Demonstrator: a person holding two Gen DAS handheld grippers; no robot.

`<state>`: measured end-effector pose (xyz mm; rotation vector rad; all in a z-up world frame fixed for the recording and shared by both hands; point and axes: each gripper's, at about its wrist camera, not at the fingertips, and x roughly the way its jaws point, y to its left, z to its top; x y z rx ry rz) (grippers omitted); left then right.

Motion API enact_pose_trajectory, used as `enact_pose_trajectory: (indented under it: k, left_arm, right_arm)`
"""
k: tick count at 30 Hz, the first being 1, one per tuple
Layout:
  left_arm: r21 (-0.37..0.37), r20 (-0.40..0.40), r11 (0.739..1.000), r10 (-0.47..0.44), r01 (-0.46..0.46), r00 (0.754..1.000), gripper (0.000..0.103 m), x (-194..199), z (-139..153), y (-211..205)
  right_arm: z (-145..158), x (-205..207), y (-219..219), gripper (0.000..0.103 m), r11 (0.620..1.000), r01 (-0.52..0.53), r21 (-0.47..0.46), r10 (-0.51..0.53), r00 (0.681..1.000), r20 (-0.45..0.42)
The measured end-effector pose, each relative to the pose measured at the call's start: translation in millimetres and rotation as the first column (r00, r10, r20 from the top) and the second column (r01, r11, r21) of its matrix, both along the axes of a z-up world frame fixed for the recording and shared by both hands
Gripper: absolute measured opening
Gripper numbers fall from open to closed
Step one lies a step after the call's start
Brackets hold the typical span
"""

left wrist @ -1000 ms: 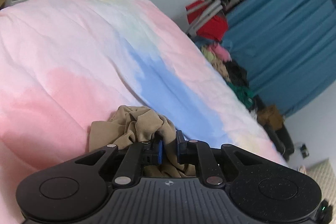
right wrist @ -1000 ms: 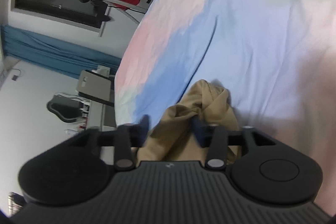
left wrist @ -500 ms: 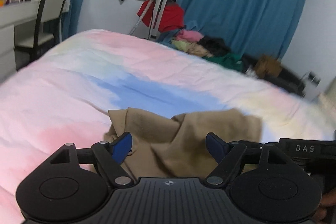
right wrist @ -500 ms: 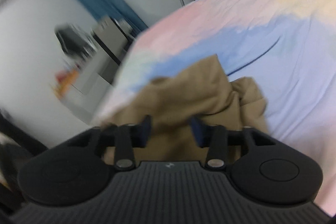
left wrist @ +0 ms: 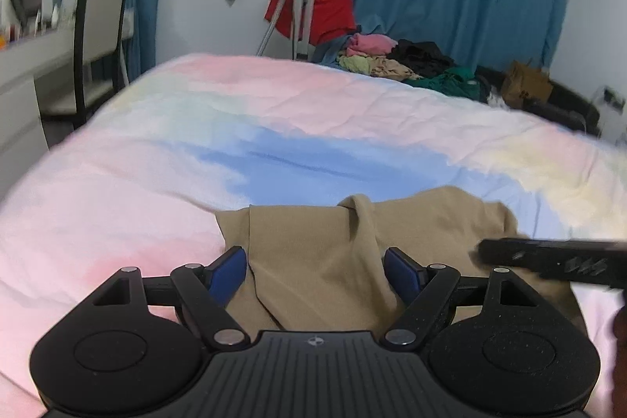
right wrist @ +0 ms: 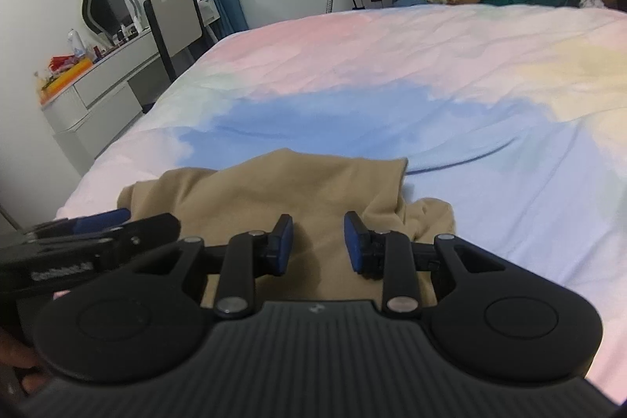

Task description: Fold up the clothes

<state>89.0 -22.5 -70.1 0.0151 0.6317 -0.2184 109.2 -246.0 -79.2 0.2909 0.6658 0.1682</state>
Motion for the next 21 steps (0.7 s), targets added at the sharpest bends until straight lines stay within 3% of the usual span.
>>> enact_pose_trajectory:
  k: [2,7,11,14,17,21]
  left_arm:
    - [0.046,0.033,0.999,-0.02,0.018,0.999,0.079,-14.3,7.7,-7.3]
    - [0.007,0.075,1.0,-0.026,0.025,0.997,0.081,-55.4,17.6,-14.4]
    - [-0.001,-0.015,1.0,-0.009,0.009,1.0,0.081,-59.6,-2.3,-20.6]
    - [0.025,-0.018,1.0,0.003,-0.003,1.0,0.081,-55.5,-8.4,-22.3]
    - [-0.002,-0.03,1.0,0.026,-0.026,0.999,0.08,-53.8,-9.5,-15.8]
    - [-0.099,-0.062,0.993,0.051,-0.057,0.997,0.08,-69.1,3.0,1.9]
  right_arm:
    - [10.7,-20.9,-4.9,0.034,1.0,0.013,0.018,-0.013,1.0,0.021]
    - [23.4,-55.6,-2.2,0.034,0.999,0.032,-0.019,-0.03,0.998,0.058]
    - [15.5,-57.3,1.2,0.034,0.998,0.033,-0.049,-0.032,0.999,0.014]
    - [-5.2,-46.2,8.7,0.034,0.994,0.0,-0.105,-0.005,0.999,-0.05]
    - [-15.2,-41.5,9.7,0.033,0.995,0.014,-0.099,-0.021,0.998,-0.067]
    - [-14.7,-43.9,10.3,0.033,0.995,0.027,-0.096,-0.033,0.997,-0.069]
